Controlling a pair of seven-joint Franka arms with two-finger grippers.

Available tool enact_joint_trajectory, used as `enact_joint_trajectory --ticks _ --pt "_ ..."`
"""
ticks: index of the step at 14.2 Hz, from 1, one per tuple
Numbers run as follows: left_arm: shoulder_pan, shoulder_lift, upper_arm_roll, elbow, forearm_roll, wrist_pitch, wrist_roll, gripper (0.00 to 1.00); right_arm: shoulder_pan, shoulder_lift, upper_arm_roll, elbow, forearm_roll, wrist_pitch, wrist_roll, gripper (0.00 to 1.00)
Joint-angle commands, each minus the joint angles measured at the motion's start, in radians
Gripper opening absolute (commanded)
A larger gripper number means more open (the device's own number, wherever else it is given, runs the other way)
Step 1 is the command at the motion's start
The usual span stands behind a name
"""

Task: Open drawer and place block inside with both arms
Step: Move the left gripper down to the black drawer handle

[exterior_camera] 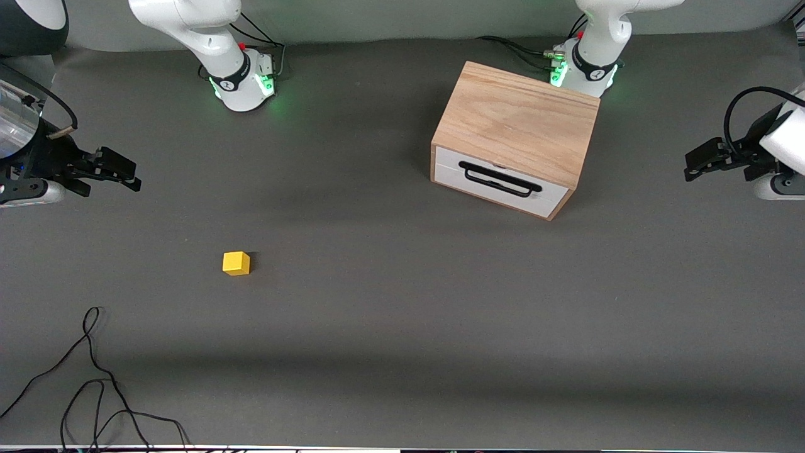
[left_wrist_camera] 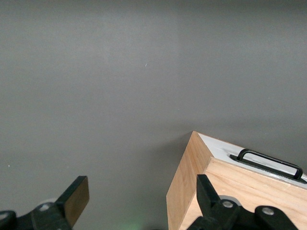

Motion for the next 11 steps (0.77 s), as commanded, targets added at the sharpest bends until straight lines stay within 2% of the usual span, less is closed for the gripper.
enact_joint_trajectory --ticks 1,11 --pt "0.008 -0.016 -0.008 -0.019 0.001 0.008 0.017 1.00 -0.005 0.003 0.005 0.011 -0.017 -0.005 0.003 1.00" --pt "0.000 -0.014 -0.011 -0.019 -0.008 0.005 -0.019 1.00 -0.006 0.033 -0.001 0.009 -0.015 0.003 0.002 1.00"
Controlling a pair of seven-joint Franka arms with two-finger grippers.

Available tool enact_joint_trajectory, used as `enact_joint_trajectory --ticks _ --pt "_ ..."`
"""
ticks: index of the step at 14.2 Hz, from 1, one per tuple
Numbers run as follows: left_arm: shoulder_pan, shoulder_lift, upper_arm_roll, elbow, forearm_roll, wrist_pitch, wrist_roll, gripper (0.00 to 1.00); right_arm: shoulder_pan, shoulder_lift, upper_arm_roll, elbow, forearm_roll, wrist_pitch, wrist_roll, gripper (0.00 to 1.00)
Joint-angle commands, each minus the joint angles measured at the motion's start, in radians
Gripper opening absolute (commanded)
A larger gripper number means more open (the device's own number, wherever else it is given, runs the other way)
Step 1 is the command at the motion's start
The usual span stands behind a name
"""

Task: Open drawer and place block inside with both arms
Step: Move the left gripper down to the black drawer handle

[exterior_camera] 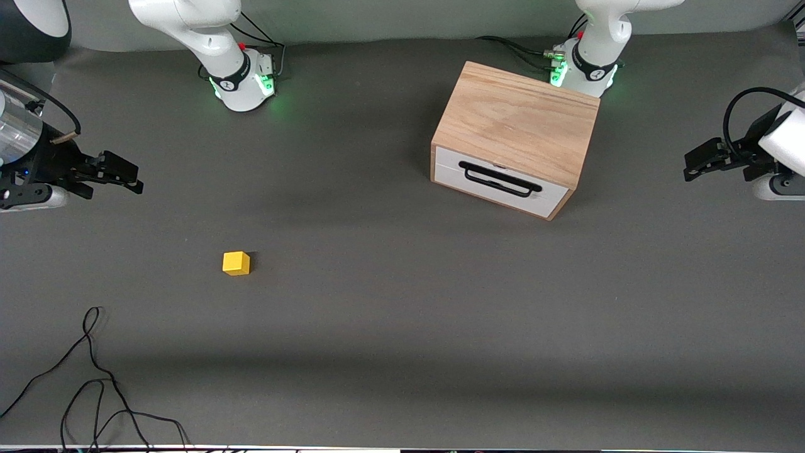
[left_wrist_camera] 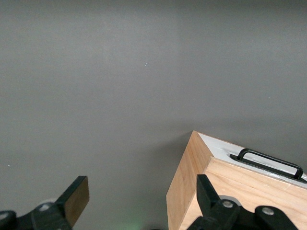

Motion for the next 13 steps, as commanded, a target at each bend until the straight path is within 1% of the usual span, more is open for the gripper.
enact_joint_trajectory --ticks 1,2,5,10,12,13 --pt "-0.001 -0.016 -0.012 -0.016 -0.011 0.003 -0.058 1.00 -0.011 0.014 -0.001 0.005 -0.015 0.003 0.002 1.00" --pt "-0.014 -0.016 -0.017 -0.016 -0.011 0.005 -0.119 1.00 -0.016 0.013 -0.004 0.006 -0.015 -0.002 0.002 1.00" --pt "-0.095 -0.011 -0.029 -0.017 -0.014 0.000 -0.371 1.00 -0.007 0.001 -0.018 0.011 -0.014 -0.005 0.012 1.00" --pt "-0.320 0.026 -0.029 -0.004 -0.013 0.040 -0.957 1.00 -0.007 0.016 -0.018 0.014 -0.021 0.009 0.017 1.00" --pt "-0.383 0.053 -0.031 0.015 -0.014 0.063 -1.143 1.00 -0.002 0.021 -0.012 0.053 -0.078 -0.003 0.023 1.00" --pt "-0.405 0.067 -0.031 0.027 -0.014 0.060 -1.209 1.00 -0.004 0.019 -0.014 0.057 -0.080 -0.008 0.023 1.00"
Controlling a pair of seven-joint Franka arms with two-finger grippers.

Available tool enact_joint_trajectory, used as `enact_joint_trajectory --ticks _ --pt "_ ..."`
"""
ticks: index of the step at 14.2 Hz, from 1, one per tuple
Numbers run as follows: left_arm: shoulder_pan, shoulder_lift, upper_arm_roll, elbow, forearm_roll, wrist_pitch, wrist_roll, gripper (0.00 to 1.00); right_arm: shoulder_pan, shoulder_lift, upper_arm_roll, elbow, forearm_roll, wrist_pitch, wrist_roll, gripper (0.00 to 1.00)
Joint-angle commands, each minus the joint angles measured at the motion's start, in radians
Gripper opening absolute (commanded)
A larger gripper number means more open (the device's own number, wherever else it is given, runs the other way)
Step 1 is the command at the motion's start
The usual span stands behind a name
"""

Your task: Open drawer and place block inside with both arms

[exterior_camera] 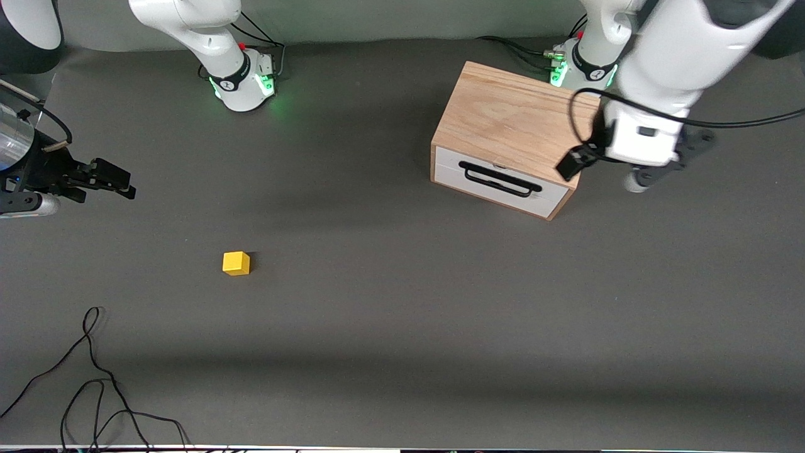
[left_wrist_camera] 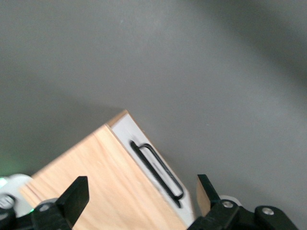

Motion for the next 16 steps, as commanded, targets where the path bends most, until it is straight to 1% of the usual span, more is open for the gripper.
enact_joint_trajectory --ticks 1,2,7,8,11,16 --pt "-0.057 0.036 0.014 0.035 -0.004 -0.001 -0.190 1.00 0.003 0.013 0.005 0.037 -0.039 -0.020 0.022 1.00" --pt "-0.074 0.038 0.014 0.034 -0.021 -0.007 -0.247 1.00 0.003 0.029 0.005 0.046 -0.039 -0.027 0.008 1.00" --pt "-0.131 0.068 0.011 0.053 -0.028 -0.004 -0.527 1.00 0.010 0.030 0.008 0.051 -0.030 -0.030 0.022 1.00" --pt "-0.137 0.075 0.010 0.055 -0.027 -0.006 -0.548 1.00 0.010 0.033 0.010 0.050 -0.030 -0.030 0.020 1.00" --pt "-0.151 0.101 0.010 0.044 -0.024 -0.012 -0.533 1.00 0.015 0.052 0.013 0.046 -0.031 -0.030 0.013 1.00" --pt "-0.134 0.205 0.014 0.023 -0.027 0.042 -0.457 1.00 0.036 0.075 0.013 0.045 -0.030 -0.028 0.022 1.00"
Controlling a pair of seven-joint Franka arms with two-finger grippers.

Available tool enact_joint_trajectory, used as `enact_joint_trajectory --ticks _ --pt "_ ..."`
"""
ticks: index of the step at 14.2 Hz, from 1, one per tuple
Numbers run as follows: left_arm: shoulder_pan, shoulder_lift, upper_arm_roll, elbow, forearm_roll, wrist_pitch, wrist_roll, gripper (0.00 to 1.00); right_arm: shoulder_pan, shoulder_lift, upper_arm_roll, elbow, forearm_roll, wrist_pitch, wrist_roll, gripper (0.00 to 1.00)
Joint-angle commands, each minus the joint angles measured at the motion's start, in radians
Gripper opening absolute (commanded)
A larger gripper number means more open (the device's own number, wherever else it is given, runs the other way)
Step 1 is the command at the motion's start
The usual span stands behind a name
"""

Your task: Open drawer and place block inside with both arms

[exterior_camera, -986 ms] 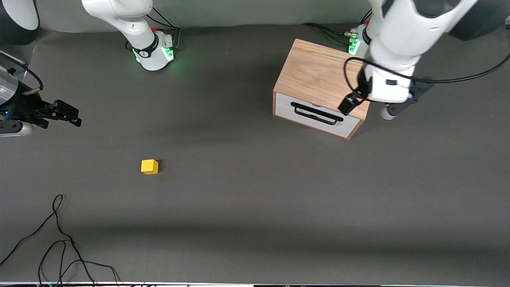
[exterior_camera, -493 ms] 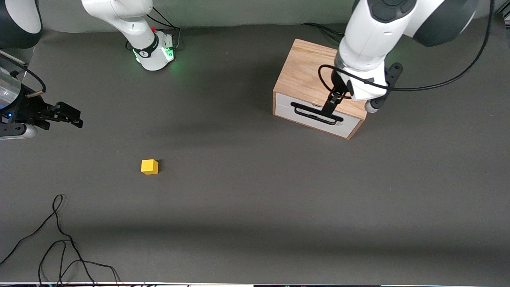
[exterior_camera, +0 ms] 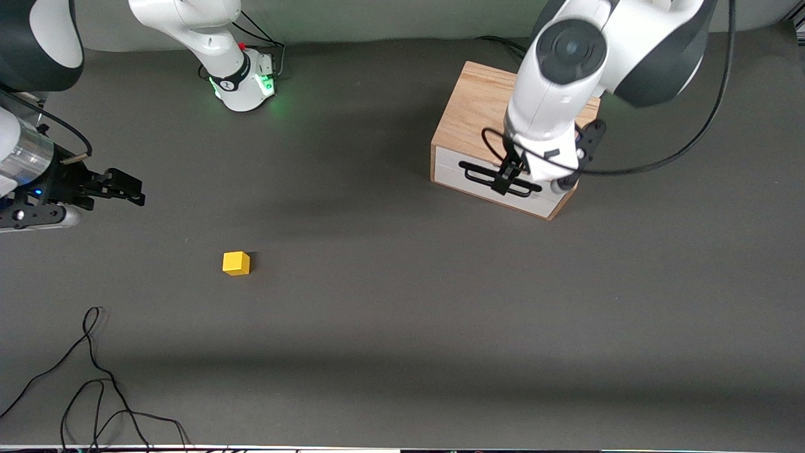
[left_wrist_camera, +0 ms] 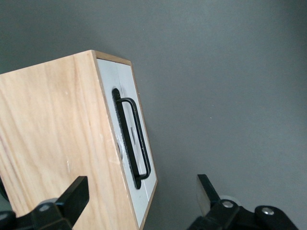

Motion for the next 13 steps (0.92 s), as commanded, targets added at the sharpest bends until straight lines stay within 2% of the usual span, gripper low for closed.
enact_joint_trajectory --ticks 1,6,8,13 --pt "0.004 0.056 0.009 -0.014 -0.007 0.058 0.028 1.00 0.010 0.016 -0.001 0.026 -0.015 -0.016 0.023 1.00" --pt "0.018 0.096 0.012 -0.134 -0.003 0.213 0.022 1.00 0.010 0.019 -0.002 0.028 -0.015 -0.004 0.023 1.00" --pt "0.019 0.122 0.012 -0.145 -0.005 0.239 0.009 1.00 0.028 0.023 0.001 0.029 -0.021 -0.007 0.089 1.00" --pt "0.008 0.136 0.012 -0.200 -0.003 0.287 -0.043 1.00 0.040 0.031 0.001 0.029 -0.012 -0.005 0.080 1.00"
